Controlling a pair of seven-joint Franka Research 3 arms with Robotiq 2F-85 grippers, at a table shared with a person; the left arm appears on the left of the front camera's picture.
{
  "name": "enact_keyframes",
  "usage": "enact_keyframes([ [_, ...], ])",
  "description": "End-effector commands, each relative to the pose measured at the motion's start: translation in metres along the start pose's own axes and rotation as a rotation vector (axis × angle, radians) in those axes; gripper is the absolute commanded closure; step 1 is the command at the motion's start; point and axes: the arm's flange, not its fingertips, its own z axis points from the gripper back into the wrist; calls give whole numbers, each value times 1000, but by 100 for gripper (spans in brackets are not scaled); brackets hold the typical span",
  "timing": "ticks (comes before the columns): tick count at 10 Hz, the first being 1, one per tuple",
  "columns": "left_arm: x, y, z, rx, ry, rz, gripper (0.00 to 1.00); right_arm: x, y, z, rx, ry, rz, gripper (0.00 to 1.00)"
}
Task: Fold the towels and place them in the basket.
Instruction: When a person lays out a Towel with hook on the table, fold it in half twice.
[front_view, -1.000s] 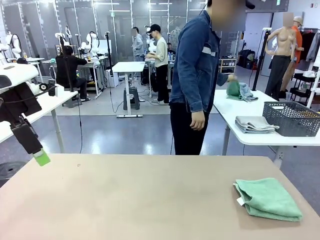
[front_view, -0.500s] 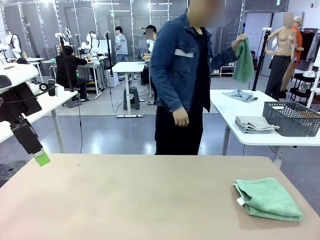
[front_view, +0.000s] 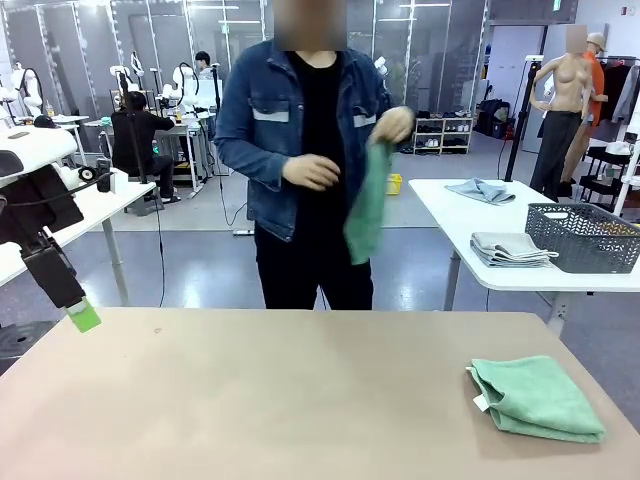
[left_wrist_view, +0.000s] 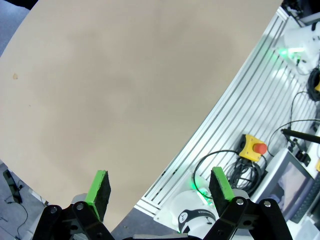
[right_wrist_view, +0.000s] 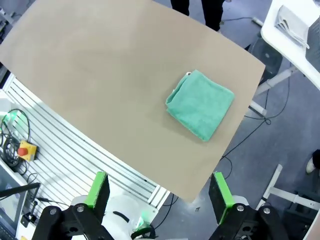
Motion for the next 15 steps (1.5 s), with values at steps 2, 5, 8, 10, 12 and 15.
enact_keyframes([
  [2,1,1,0,7,-8,-3,0,0,-1,1,-11,2,-3,0],
  [5,1,1,0,7,-8,-3,0,0,-1,1,-11,2,-3,0],
  [8,1,1,0,7,-8,-3,0,0,-1,1,-11,2,-3,0],
  [10,1,1,0,7,-8,-3,0,0,-1,1,-11,2,-3,0],
  [12,1,1,0,7,-8,-3,0,0,-1,1,-11,2,-3,0],
  [15,1,1,0,7,-8,-3,0,0,-1,1,-11,2,-3,0],
])
